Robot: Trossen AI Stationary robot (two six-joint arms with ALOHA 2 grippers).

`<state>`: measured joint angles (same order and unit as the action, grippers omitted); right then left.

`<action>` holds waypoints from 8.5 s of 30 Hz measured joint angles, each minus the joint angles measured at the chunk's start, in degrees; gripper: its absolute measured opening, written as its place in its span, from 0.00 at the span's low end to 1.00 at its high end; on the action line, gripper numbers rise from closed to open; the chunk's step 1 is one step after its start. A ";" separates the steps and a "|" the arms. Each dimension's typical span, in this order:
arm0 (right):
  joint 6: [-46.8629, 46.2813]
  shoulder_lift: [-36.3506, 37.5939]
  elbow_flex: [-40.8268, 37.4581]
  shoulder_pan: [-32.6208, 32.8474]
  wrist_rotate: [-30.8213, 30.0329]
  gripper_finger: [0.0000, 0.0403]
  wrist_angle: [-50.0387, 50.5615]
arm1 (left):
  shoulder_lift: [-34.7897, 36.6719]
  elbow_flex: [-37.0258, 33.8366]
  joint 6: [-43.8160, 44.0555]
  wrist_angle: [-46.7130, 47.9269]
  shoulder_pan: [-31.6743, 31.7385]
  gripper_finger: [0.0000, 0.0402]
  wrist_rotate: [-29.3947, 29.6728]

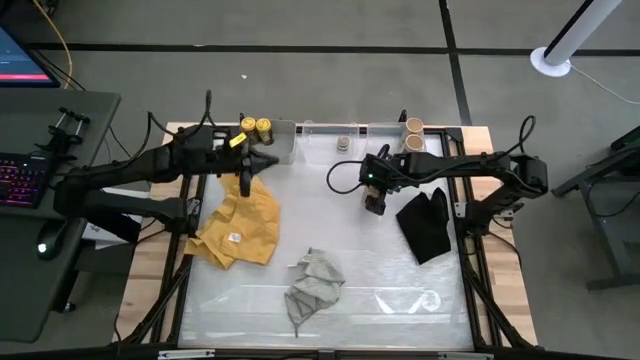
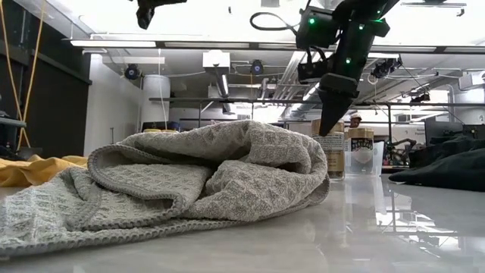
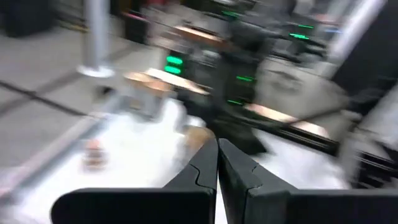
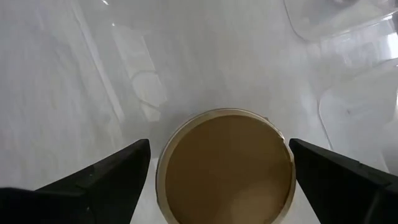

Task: Sort spices by type
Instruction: Put the gold seasoning bottle into the right transparent bin, then put the transparent bottle into the left transparent bin

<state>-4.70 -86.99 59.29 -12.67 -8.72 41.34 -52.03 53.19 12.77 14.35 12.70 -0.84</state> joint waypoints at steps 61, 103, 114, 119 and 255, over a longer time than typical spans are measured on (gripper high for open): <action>-16.00 -12.91 14.15 -32.04 -8.76 0.68 -1.48 | -0.68 -17.88 18.71 -27.48 -11.57 0.00 10.38; -15.00 12.37 14.16 -29.02 -4.21 0.92 -3.56 | -16.44 11.06 1.74 29.06 25.51 0.32 36.65; -17.47 12.40 14.01 -22.28 -4.21 0.92 3.64 | -27.38 1.07 28.44 16.39 35.72 0.01 36.57; -18.00 12.40 13.99 -20.63 -4.59 0.92 5.27 | -29.14 -2.54 43.99 13.70 38.81 0.00 32.53; -19.86 12.40 13.92 -20.17 -4.52 0.92 5.97 | -27.86 -10.49 58.49 16.50 -8.70 0.00 24.68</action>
<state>-24.56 -74.59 73.21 -32.84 -13.23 47.31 -79.89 42.70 71.26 30.85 4.00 23.84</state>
